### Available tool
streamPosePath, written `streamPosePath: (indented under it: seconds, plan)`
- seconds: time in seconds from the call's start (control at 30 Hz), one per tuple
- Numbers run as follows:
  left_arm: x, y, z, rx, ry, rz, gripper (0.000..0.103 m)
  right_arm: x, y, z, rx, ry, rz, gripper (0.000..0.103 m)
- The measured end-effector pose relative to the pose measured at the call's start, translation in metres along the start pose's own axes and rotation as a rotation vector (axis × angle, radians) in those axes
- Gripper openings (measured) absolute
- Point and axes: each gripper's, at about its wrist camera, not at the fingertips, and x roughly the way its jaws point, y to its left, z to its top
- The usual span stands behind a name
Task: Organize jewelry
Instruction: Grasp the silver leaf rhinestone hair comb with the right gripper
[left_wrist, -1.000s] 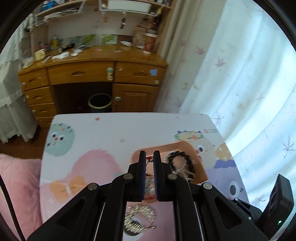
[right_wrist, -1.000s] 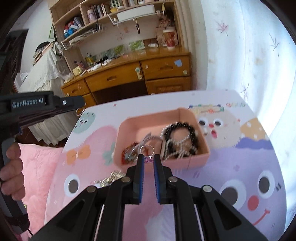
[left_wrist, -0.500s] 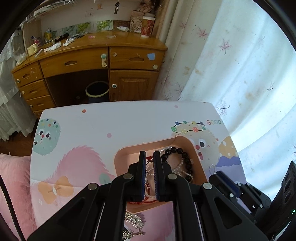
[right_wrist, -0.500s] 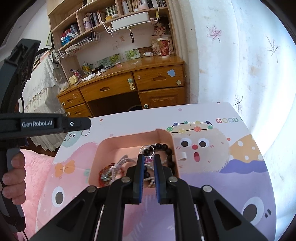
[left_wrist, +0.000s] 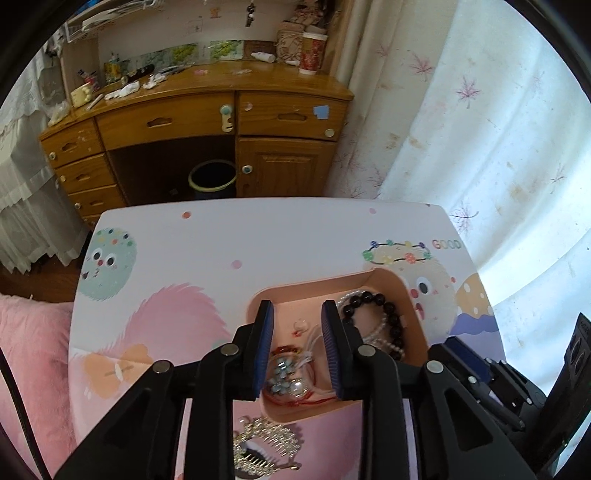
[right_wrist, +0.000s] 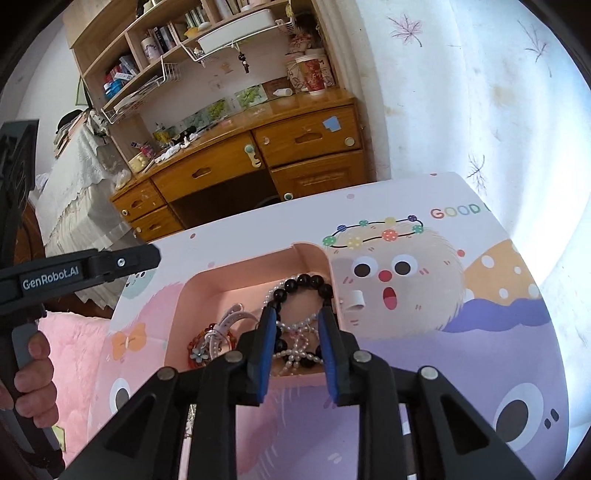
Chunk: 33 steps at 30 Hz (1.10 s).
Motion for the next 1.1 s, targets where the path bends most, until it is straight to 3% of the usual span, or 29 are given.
streamPosePath:
  seconds: [0.17, 0.33, 0.4, 0.57, 0.63, 0.73, 0.9, 0.97, 1.1]
  plan:
    - [0.000, 0.028, -0.016, -0.052, 0.030, 0.038, 0.039, 0.002, 0.004, -0.005, 0.028, 0.018, 0.009, 0.027]
    - [-0.002, 0.058, -0.043, -0.073, 0.074, 0.088, 0.041, 0.003, 0.019, -0.015, 0.043, 0.031, 0.012, 0.034]
    - [-0.004, 0.069, -0.054, -0.083, 0.091, 0.099, 0.051, 0.005, 0.027, -0.021, 0.045, 0.043, 0.018, 0.035]
    - [-0.004, 0.094, -0.081, -0.092, 0.143, 0.126, 0.053, 0.016, 0.051, -0.042, 0.013, 0.120, 0.042, 0.037]
    - [-0.006, 0.102, -0.091, -0.092, 0.157, 0.140, 0.055, 0.021, 0.059, -0.052, -0.009, 0.157, 0.039, 0.038]
    - [-0.008, 0.113, -0.104, -0.090, 0.173, 0.160, 0.066, 0.028, 0.076, -0.070, -0.056, 0.213, 0.037, 0.038]
    - [-0.010, 0.129, -0.124, -0.108, 0.218, 0.140, 0.077, 0.038, 0.100, -0.087, -0.182, 0.266, 0.009, 0.039]
    - [-0.010, 0.136, -0.135, -0.119, 0.240, 0.143, 0.082, 0.043, 0.110, -0.091, -0.235, 0.287, -0.007, 0.044]
    - [-0.011, 0.148, -0.151, -0.132, 0.293, 0.140, 0.084, 0.051, 0.124, -0.097, -0.340, 0.313, -0.032, 0.046]
